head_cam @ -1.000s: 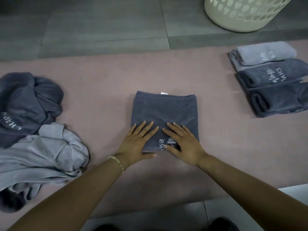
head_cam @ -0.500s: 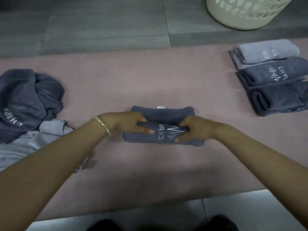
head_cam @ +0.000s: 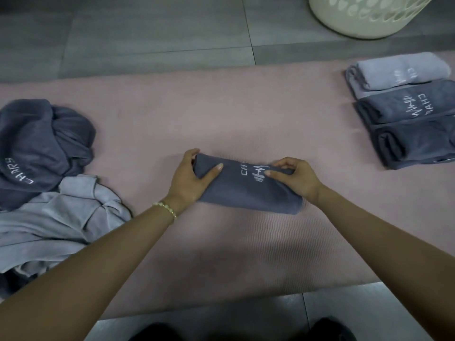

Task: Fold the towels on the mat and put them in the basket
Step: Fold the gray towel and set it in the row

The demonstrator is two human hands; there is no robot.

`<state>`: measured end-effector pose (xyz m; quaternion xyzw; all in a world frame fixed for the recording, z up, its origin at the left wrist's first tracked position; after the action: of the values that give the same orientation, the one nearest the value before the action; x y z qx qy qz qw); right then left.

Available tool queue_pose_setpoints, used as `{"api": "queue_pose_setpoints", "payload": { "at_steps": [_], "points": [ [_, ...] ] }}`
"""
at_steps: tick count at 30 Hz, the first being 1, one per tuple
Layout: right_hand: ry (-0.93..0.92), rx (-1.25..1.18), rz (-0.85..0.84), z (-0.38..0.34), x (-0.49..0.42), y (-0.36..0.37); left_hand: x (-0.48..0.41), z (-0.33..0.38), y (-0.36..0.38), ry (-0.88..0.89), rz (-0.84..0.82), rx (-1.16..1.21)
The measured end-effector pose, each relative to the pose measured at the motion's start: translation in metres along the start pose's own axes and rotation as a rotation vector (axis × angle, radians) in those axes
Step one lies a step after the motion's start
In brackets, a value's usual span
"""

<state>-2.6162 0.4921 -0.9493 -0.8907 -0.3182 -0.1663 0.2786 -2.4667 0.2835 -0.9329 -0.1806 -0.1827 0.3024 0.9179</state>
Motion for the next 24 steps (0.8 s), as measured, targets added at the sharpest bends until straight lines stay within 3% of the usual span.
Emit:
{"api": "queue_pose_setpoints", "payload": {
  "at_steps": [5,9,12,14,16,19,22,24],
  "points": [
    [-0.106,-0.041,0.277,0.01,0.024,0.005,0.009,-0.024,0.006,-0.023,0.044,0.068],
    [-0.128,0.131,0.235,0.018,0.023,0.004,0.01,-0.027,0.01,-0.024,0.031,0.065],
    [-0.16,0.315,0.275,0.013,0.016,0.001,0.009,-0.032,0.009,-0.088,0.119,0.022],
    [-0.329,0.545,0.274,0.005,0.015,0.0,0.008,-0.037,0.008,-0.186,0.192,-0.008],
    [-0.415,0.673,0.102,0.001,0.013,0.006,0.015,-0.045,0.009,-0.442,0.3,-0.039],
    [-0.273,0.673,-0.028,-0.002,0.007,0.009,0.036,-0.043,0.025,-0.818,0.355,0.214],
    [-0.111,0.523,-0.06,-0.002,0.005,0.01,0.05,-0.022,0.064,-0.821,0.154,0.615],
    [0.014,0.225,-0.135,-0.001,0.013,0.018,0.057,-0.007,0.084,-0.798,0.082,0.69]
  ]
}}
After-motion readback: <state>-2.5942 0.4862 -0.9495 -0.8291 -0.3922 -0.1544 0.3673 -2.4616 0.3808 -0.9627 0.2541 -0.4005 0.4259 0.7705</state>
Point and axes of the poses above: each hand's wrist, its own x-axis away from the middle knuckle, its own y-axis out of the palm, z = x × y, the point moved 3 cm from there along -x, towards the middle knuckle, and after that the axes turned 3 degrees about y, right-handed, at the moved point
